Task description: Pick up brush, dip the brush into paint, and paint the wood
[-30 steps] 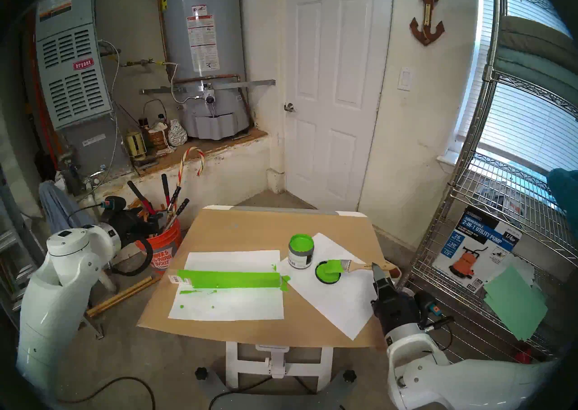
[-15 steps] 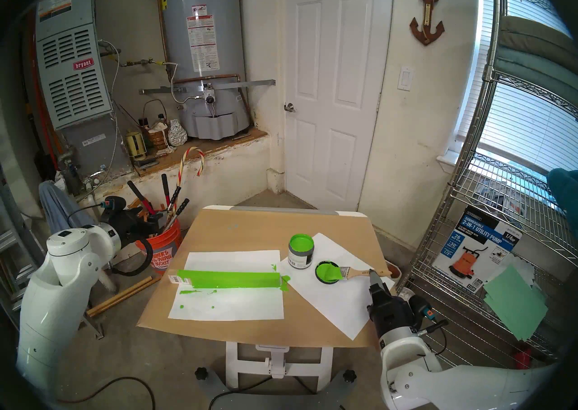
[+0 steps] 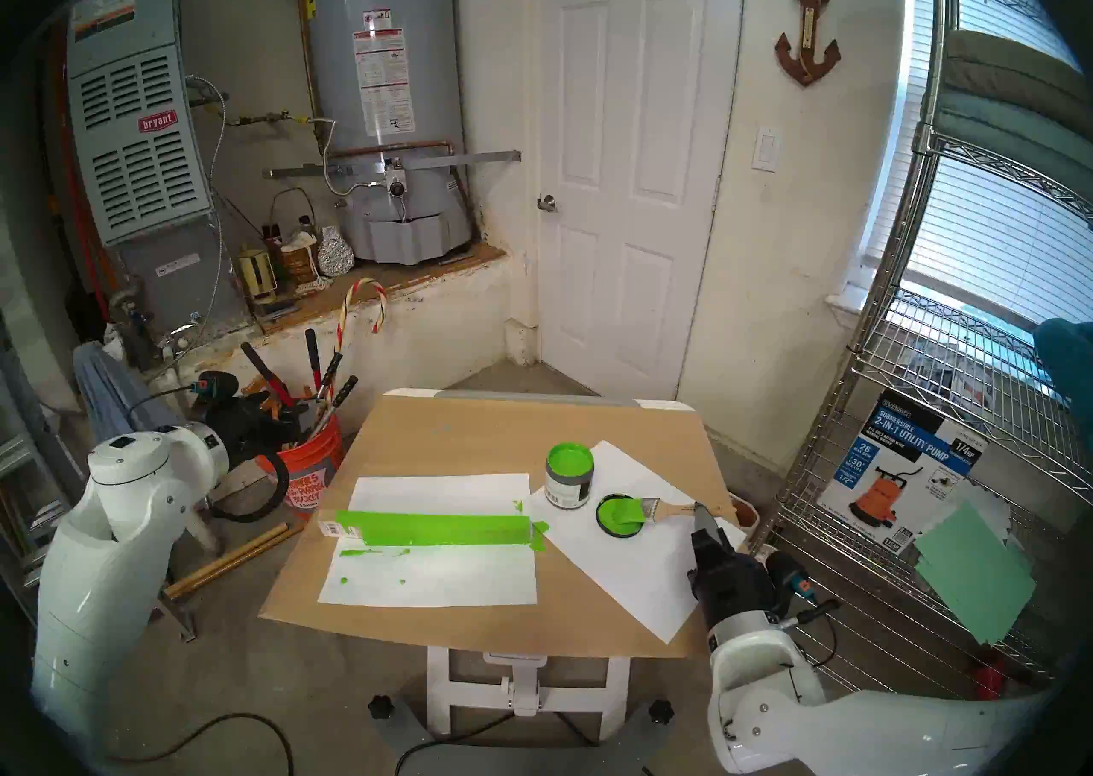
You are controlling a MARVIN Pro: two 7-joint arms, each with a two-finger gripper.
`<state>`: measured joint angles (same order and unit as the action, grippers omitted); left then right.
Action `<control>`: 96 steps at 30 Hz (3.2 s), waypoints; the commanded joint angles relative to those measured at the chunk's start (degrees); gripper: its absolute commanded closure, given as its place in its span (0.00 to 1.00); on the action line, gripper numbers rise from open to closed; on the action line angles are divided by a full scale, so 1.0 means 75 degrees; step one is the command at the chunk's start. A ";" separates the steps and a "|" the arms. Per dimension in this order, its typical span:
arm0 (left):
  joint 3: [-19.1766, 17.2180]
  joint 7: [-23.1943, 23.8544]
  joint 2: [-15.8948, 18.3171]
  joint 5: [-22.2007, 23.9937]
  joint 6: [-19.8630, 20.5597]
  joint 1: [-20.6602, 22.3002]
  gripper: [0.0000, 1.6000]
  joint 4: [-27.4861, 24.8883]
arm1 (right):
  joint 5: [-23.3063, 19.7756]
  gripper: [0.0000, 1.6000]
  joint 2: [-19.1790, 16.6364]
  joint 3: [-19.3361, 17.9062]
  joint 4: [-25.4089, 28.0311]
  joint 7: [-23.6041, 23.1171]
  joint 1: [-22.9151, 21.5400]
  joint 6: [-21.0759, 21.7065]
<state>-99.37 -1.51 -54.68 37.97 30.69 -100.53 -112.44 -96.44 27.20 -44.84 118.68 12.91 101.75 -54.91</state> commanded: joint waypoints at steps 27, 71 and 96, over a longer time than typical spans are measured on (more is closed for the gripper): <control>-0.0089 -0.0021 0.0003 -0.0009 -0.0071 0.0038 0.00 -0.0137 | 0.0876 0.56 0.0166 0.0242 -0.0015 0.0680 -0.0267 0.0076; -0.0087 -0.0020 0.0005 -0.0008 -0.0069 0.0041 0.00 -0.0134 | 0.1869 0.00 -0.1202 -0.1256 0.0280 0.1588 0.1548 -0.0013; -0.0066 -0.0008 0.0017 -0.0003 -0.0047 0.0066 0.00 -0.0102 | 0.4783 0.00 -0.0850 -0.2452 0.1012 0.0741 0.2374 -0.0013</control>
<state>-99.35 -1.51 -54.68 37.98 30.69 -100.53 -112.41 -70.08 19.27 -62.00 122.41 21.46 120.29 -54.71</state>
